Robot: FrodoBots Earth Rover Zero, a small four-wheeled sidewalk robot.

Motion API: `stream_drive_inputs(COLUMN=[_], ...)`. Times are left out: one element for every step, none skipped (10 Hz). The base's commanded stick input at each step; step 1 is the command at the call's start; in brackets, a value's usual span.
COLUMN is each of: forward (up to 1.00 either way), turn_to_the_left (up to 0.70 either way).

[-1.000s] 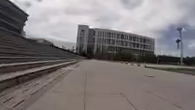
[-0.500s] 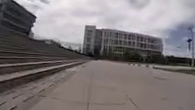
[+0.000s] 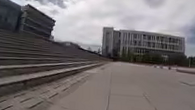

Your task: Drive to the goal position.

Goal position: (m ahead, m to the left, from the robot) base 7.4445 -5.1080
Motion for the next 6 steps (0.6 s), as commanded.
stream_drive_inputs(forward=[0.7, 0.7, 0.7, 0.7, 0.7, 0.7], turn_to_the_left=[0.01, 0.01, 0.01, 0.01, 0.01, 0.01])
